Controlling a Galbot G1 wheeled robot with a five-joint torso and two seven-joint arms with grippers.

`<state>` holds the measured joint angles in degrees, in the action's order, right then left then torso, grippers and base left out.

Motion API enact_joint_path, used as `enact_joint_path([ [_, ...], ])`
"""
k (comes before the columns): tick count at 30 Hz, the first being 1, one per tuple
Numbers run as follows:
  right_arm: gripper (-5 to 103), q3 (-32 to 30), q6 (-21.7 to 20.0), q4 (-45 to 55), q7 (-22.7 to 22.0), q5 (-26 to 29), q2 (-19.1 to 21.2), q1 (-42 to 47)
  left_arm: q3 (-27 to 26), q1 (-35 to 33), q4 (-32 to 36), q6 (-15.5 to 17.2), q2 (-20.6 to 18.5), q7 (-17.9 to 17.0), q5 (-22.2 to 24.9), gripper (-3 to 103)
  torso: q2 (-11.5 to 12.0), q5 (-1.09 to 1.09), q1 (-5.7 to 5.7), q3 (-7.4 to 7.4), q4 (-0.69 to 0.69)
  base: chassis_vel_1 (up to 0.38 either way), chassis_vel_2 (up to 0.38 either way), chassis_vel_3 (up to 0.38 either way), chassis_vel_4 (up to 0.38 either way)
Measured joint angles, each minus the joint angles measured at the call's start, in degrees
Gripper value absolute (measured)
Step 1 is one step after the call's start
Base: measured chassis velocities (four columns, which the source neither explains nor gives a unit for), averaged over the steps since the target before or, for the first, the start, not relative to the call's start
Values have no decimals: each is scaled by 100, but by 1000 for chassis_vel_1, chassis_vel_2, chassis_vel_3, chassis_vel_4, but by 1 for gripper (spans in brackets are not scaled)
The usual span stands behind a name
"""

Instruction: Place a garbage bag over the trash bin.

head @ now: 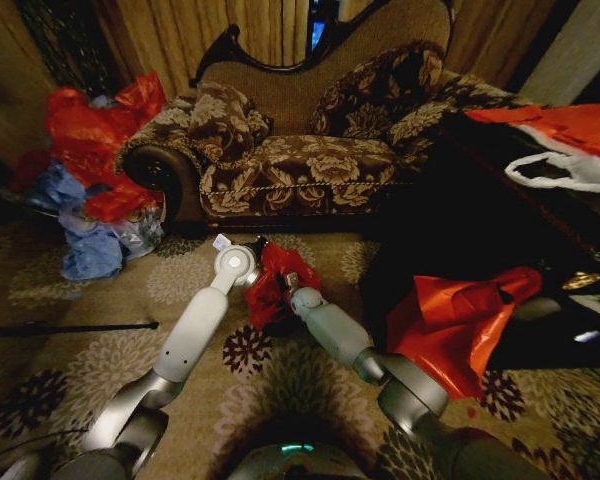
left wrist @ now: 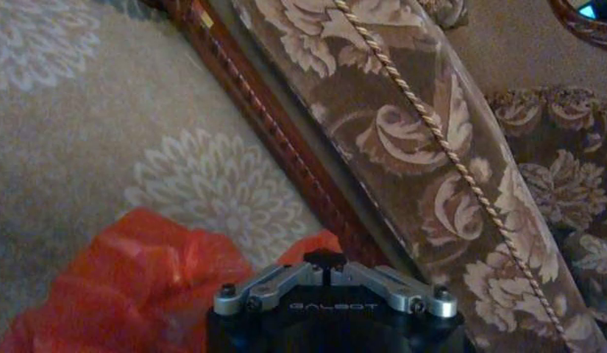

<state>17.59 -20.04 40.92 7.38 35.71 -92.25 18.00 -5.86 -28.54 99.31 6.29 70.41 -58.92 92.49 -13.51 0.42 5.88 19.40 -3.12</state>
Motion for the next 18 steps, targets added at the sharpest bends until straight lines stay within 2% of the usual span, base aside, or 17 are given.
enact_joint_path([
  [10, 0, 4, -273, -51, -45, 190, 5, 102, -24, -104, 207, -16, 3, -118, -102, 0, 0, 0, 0, 0, 0, 0, 0, 0, 0],
  [18, 0, -91, -861, -188, -124, 598, 7, -52, -87, -210, 360, -39, -17, -173, -170, 0, 0, 1, 0, 0, 0, 0, 0, 0, 0],
])
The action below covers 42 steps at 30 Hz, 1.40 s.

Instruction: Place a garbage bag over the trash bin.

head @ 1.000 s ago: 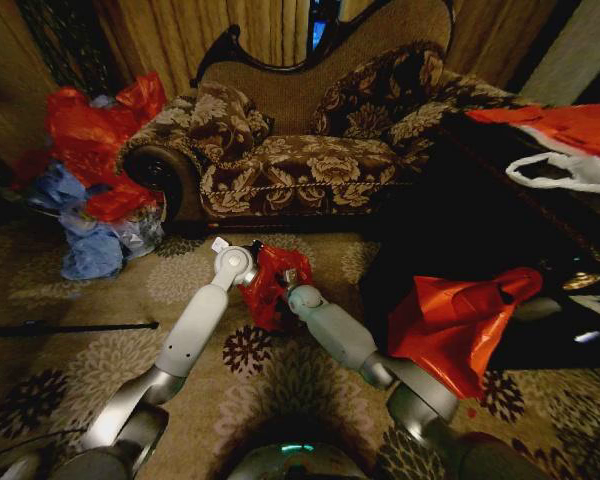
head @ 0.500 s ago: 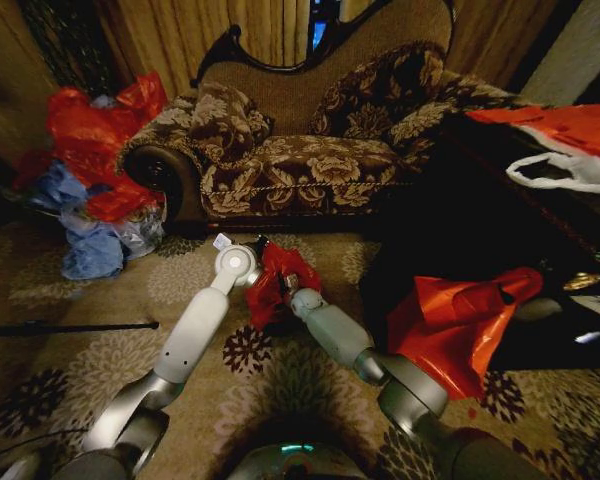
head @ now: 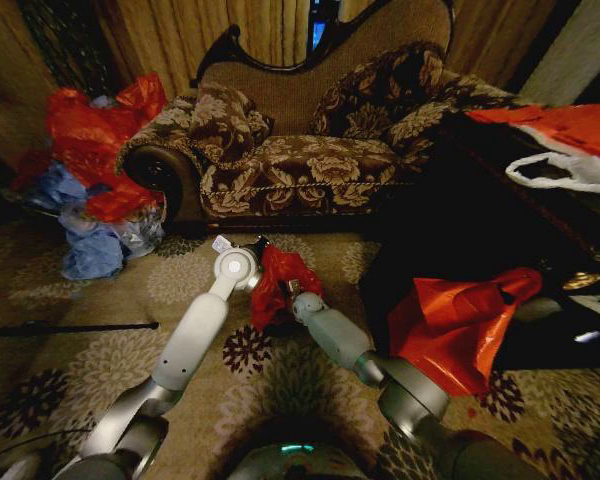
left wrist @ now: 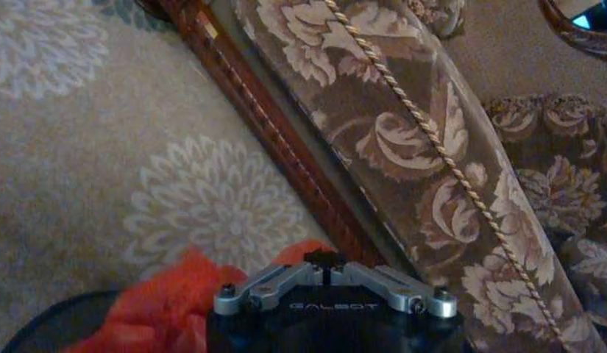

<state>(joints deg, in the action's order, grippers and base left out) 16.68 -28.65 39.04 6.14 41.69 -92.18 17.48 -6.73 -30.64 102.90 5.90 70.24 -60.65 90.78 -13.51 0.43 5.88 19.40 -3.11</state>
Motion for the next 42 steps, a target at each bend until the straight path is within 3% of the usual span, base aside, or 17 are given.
enact_joint_path([
  [3, 0, -5, -317, -28, 0, 53, 2, 3, -45, -57, 73, -7, -20, -42, -24, 0, 0, 0, 0, 0, 0, 0, 0, 0, 0],
  [7, 0, 21, -437, 8, -17, 51, 3, 43, -72, -97, 86, -11, -31, -45, -108, 0, 0, 0, 0, 0, 0, 0, 0, 0, 0],
  [26, 0, 209, -469, -180, -185, 51, 5, -34, -142, -252, 132, -15, 23, -91, -387, 0, 0, -1, 0, 0, -2, 0, 0, 0, 0],
  [42, 0, 80, -218, -181, -257, -195, 3, 169, -373, -587, 102, 18, -2, -101, -719, 0, -5, 2, -4, -3, -5, 0, 0, 0, 0],
])
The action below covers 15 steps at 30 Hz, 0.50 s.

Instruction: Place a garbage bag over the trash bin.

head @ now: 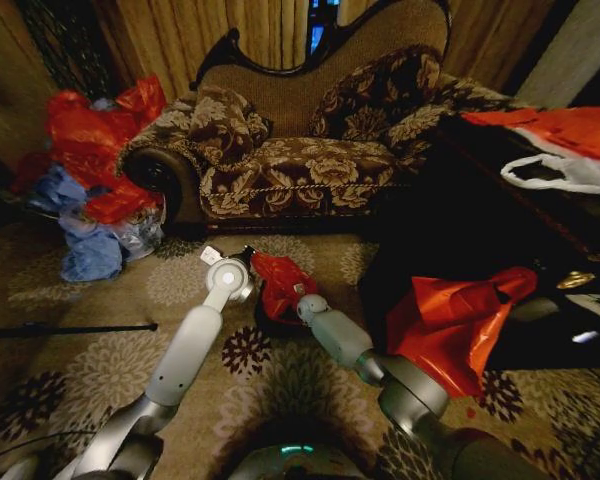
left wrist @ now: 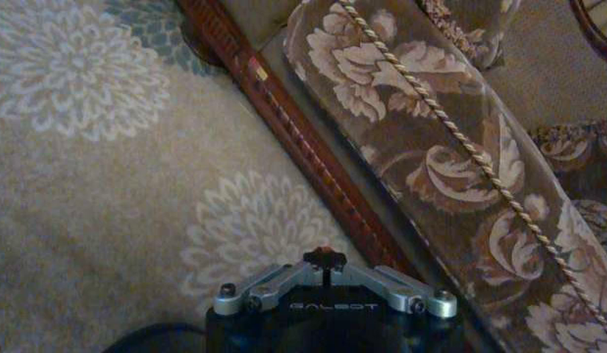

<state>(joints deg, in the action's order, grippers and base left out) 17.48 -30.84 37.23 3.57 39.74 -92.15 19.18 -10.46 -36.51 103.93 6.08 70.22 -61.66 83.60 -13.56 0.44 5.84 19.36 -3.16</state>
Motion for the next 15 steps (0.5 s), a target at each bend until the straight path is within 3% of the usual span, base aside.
enact_joint_path([
  [5, 5, 81, 188, 319, -291, -100, 3, 92, 10, -67, 149, 4, -54, 29, -14, 0, 6, -2, 5, 7, 8, 0, 0, 0, 0],
  [6, 16, 142, 253, 416, -412, -149, 3, 109, 15, -68, 174, 5, -67, 43, -22, 0, 8, -4, 6, 8, 10, 0, 0, 0, 0],
  [8, 16, 160, 278, 451, -465, -190, 3, 116, 16, -68, 180, 5, -73, 51, -28, 0, 8, -5, 6, 8, 11, 0, 0, 0, 0],
  [15, 49, 411, 245, 1192, -1031, -356, 3, 138, 7, -144, 311, 12, -202, 222, -167, 0, 10, -4, 7, 7, 7, 0, 0, 0, 0],
])
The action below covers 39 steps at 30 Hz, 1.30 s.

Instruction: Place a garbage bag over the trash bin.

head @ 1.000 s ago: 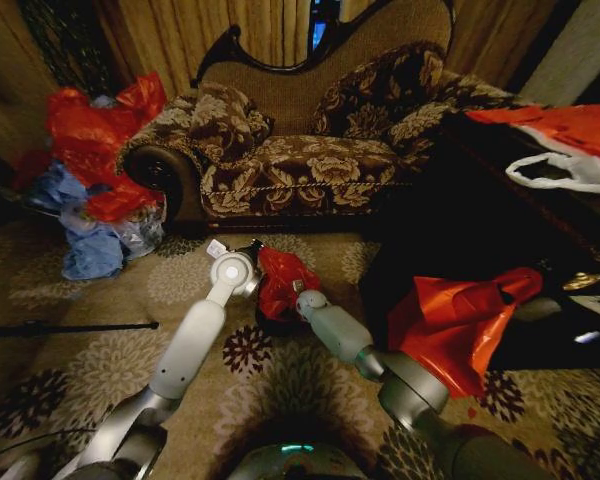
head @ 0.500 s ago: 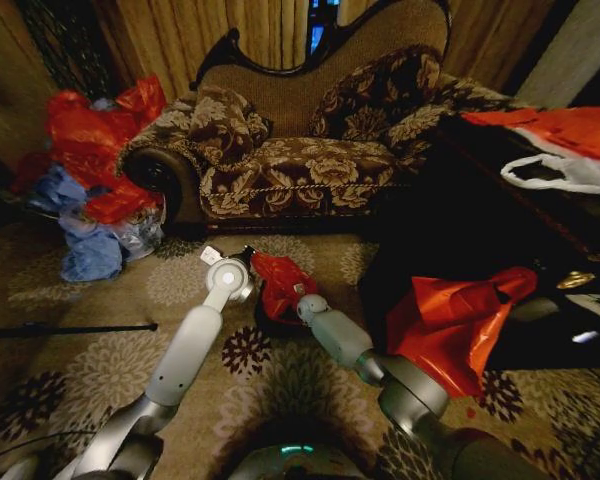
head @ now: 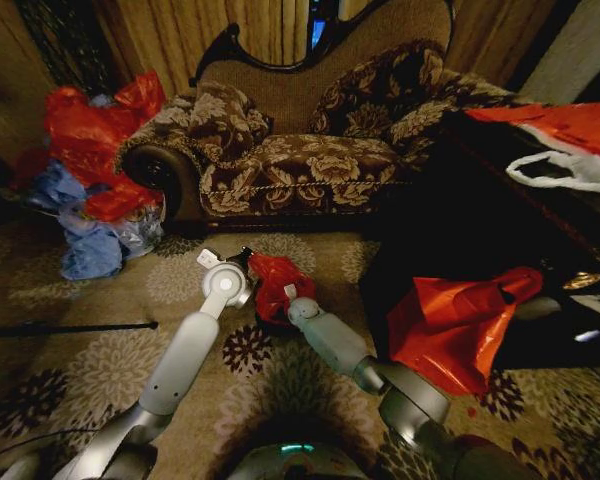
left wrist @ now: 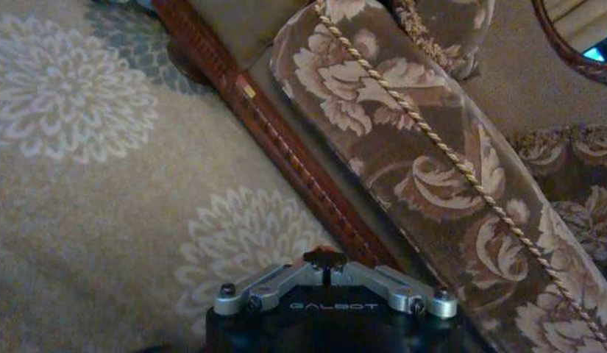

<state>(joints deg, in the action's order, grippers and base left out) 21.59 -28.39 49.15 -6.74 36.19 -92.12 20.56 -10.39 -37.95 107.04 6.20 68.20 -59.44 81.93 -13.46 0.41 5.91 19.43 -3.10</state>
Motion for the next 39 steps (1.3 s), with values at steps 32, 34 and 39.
enact_joint_path([
  [32, 100, 136, -290, 1391, -1080, 1405, 154, 80, 5, -123, 307, 7, -70, 197, -180, 0, -5, 1, -3, -3, -2, 0, 0, 0, 0],
  [34, 100, 99, -278, 1434, -1082, 1577, 186, 98, -15, -132, 307, 3, -70, 262, -205, 0, -5, 2, -3, -3, -1, 0, 0, 0, 0],
  [39, 100, -27, -322, 1756, -1376, 2230, 244, 168, -21, -99, 257, 1, -52, 386, -265, 0, -5, 1, -3, -3, -2, 0, 0, 0, 0],
])
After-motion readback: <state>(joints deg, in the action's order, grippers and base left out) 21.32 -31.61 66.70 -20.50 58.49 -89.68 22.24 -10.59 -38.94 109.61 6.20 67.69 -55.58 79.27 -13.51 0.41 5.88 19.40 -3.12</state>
